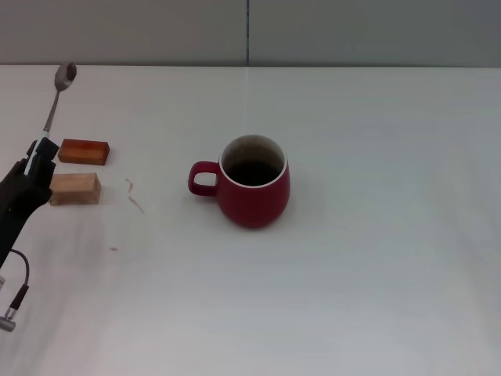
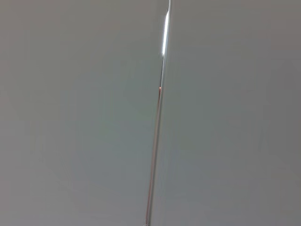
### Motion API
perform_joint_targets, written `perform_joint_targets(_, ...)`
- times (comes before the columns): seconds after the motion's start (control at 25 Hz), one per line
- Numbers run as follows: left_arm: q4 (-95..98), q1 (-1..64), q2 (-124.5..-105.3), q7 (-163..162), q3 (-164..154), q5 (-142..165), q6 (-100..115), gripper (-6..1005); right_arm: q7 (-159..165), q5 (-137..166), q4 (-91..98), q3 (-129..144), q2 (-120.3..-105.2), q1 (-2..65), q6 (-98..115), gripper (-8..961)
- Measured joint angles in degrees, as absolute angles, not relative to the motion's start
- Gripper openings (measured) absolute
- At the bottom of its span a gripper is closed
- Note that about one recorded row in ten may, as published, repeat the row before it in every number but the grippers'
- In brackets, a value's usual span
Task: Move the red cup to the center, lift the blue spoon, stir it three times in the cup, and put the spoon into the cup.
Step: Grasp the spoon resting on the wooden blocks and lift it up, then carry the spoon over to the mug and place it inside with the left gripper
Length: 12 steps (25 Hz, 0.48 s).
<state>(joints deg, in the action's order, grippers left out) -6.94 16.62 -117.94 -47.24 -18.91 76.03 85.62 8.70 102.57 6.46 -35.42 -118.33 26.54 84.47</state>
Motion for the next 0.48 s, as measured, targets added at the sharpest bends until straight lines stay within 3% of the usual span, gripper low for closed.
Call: perform_joint_targets(0.48, 14.11, 17.22, -117.82, -63.14, -21.48, 85.25, 93.13, 148, 8.51, 102.57, 6.12, -35.42, -118.71, 25.74, 84.32, 632)
